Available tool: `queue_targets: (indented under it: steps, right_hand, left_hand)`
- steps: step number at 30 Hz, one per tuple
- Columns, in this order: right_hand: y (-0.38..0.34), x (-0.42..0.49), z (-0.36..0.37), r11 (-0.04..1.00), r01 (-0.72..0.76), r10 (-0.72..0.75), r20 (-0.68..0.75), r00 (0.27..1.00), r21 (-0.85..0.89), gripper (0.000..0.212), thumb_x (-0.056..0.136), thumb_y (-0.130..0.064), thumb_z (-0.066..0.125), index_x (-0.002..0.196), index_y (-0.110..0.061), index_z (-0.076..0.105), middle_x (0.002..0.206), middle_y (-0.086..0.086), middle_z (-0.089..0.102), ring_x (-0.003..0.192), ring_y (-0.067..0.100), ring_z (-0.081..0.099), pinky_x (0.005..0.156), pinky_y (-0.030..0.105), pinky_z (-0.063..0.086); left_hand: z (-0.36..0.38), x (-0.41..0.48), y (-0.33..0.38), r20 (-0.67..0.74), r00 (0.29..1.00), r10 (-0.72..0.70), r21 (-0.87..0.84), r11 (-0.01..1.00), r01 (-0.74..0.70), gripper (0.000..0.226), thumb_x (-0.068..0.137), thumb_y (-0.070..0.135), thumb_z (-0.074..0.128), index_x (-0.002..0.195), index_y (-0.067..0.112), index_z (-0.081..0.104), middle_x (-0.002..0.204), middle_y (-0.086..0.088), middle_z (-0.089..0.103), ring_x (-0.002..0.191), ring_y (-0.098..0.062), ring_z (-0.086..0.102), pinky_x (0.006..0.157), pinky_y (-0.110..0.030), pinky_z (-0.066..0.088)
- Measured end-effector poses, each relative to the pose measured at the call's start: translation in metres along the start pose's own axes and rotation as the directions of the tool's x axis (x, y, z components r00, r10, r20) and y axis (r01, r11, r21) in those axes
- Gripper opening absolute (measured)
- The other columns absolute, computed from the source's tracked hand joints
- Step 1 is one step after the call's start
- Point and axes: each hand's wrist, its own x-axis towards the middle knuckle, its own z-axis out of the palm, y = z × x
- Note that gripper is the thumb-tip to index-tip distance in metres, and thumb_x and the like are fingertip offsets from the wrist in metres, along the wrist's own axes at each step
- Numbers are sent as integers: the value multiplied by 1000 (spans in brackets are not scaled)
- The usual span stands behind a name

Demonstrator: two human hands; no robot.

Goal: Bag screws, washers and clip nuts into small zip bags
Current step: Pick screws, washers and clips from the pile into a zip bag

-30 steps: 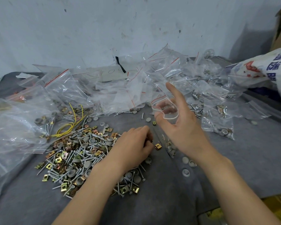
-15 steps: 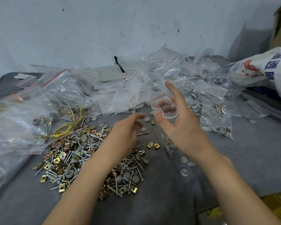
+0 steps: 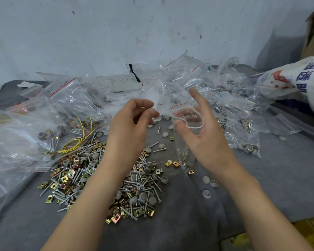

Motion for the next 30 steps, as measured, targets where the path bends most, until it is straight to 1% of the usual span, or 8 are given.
queue_targets:
  steps: [2, 5, 7, 12, 17, 22, 25, 30]
  right_hand:
    - [0, -1, 2, 1000, 4, -3, 24, 1000, -26, 70, 91, -42, 64, 151, -49, 28, 109, -25, 63, 109, -4, 59, 84, 9, 47]
    - [-2, -3, 6, 998, 23, -21, 40, 999, -56, 72, 89, -45, 64, 149, -53, 25, 108, -26, 63, 112, 1, 59, 93, 38, 54]
    - [-2, -3, 8, 998, 25, -22, 42, 999, -61, 72, 87, -49, 63, 148, -55, 26, 109, -26, 62, 112, 4, 60, 94, 46, 54]
    - [-1, -5, 11, 997, 33, -29, 55, 998, -76, 72, 88, -51, 62, 149, -53, 25, 109, -28, 62, 114, 4, 60, 93, 46, 55]
    - [-3, -5, 15, 996, 55, -51, 64, 997, -74, 73, 88, -49, 63, 151, -49, 26, 108, -28, 61, 107, 4, 61, 87, 43, 58]
    - [-1, -5, 15, 994, 57, -50, 68, 996, -98, 76, 83, -52, 61, 150, -52, 25, 113, -46, 51, 109, -9, 57, 81, 16, 55]
    - [-1, -4, 15, 994, 51, -44, 69, 997, -99, 76, 83, -52, 60, 151, -51, 24, 113, -43, 52, 109, -8, 57, 85, 29, 57]
    - [-1, -5, 14, 995, 37, -32, 57, 998, -88, 71, 88, -50, 62, 148, -54, 25, 110, -30, 61, 111, 0, 59, 91, 45, 56]
  left_hand:
    - [-2, 1, 9, -2, 999, 34, 1, 999, -34, 15, 99, 18, 57, 105, 28, 66, 88, 13, 73, 79, -1, 65, 71, -12, 48]
    - [-4, 1, 19, 9, 997, 76, 2, 997, -76, 24, 100, 17, 53, 106, 36, 68, 86, 13, 69, 79, -1, 65, 71, -12, 48]
    - [-4, 0, 24, 34, 995, 91, 1, 996, -92, 24, 100, 17, 55, 107, 37, 67, 85, 13, 69, 80, -2, 65, 73, -14, 49]
    - [-2, -1, 29, 48, 996, 78, -36, 996, -76, 9, 93, 21, 66, 98, 29, 67, 86, 13, 73, 84, -2, 67, 76, -13, 50]
    - [0, -3, 32, 113, 984, 138, 58, 988, -145, 17, 93, 19, 67, 92, 36, 70, 86, 17, 71, 81, -3, 64, 72, -12, 47]
    - [3, -6, 31, 182, 971, 157, 132, 974, -182, 15, 93, 19, 67, 104, 29, 70, 90, 18, 72, 91, 7, 63, 75, -2, 37]
    - [4, -7, 30, 197, 968, 157, 144, 972, -187, 18, 96, 23, 63, 109, 35, 66, 96, 17, 72, 97, 7, 62, 76, -2, 38]
    - [-1, -3, 28, 72, 982, 177, 127, 974, -185, 16, 100, 30, 56, 112, 33, 66, 98, 17, 71, 98, 2, 63, 78, -12, 46]
